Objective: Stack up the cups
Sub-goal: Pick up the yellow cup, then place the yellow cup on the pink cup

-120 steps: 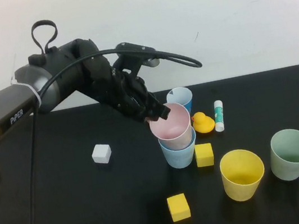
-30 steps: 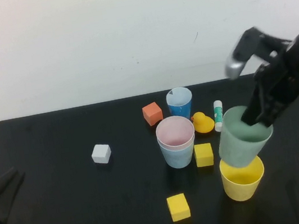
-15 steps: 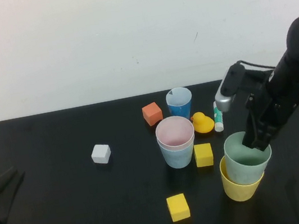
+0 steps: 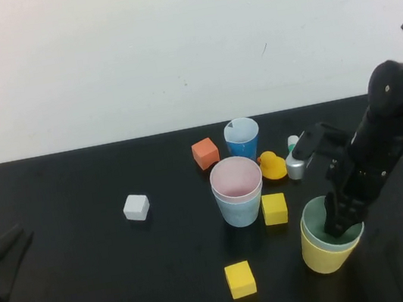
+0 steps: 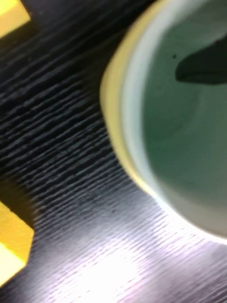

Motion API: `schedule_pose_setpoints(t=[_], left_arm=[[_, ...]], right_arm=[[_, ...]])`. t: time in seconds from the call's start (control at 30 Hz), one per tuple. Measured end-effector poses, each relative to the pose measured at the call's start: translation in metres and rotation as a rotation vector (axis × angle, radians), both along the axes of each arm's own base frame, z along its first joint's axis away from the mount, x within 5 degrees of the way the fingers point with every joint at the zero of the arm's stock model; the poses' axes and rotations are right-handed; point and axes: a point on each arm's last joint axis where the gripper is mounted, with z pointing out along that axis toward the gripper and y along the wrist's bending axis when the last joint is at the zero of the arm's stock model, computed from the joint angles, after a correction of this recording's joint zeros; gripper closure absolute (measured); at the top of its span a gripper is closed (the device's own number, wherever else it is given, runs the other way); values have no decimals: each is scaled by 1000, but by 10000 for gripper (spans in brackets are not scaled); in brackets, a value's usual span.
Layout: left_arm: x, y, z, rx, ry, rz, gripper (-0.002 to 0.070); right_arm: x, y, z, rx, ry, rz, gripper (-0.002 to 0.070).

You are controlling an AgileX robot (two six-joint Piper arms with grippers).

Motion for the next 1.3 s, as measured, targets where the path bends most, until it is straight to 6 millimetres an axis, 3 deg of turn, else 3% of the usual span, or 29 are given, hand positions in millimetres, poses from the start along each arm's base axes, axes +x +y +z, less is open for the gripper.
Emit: schedule_pose_setpoints(t=[0.07, 0.17, 0.27, 0.43, 0.57, 0.67, 0.8, 1.0, 1.2, 1.3], left_arm=[[0, 0, 0, 0, 0, 0, 674], [0, 0, 0, 0, 0, 0, 674], [0, 0, 0, 0, 0, 0, 674], [0, 0, 0, 0, 0, 0, 674], [0, 0, 0, 0, 0, 0, 674], [0, 0, 0, 0, -1, 0, 674], [0, 0, 0, -1, -3, 0, 674], [0, 0, 0, -1, -3, 0, 674], [0, 0, 0, -1, -3, 0, 674], [0, 0, 0, -2, -4, 0, 674]], right_arm=[[0, 1, -5, 9, 18, -14, 482], [3, 4, -2, 32, 38, -17, 605], [10, 9, 14, 56, 48, 6, 631], [35, 31, 73, 117, -43, 41, 631], [49, 63, 132, 194, -241, 47, 633], [52, 82, 152, 199, -342, 52, 633], [59, 88, 139, 124, -358, 55, 633], [69, 87, 96, 28, -292, 68, 634], [70, 88, 88, 30, -277, 72, 629], [70, 90, 86, 44, -265, 68, 587]])
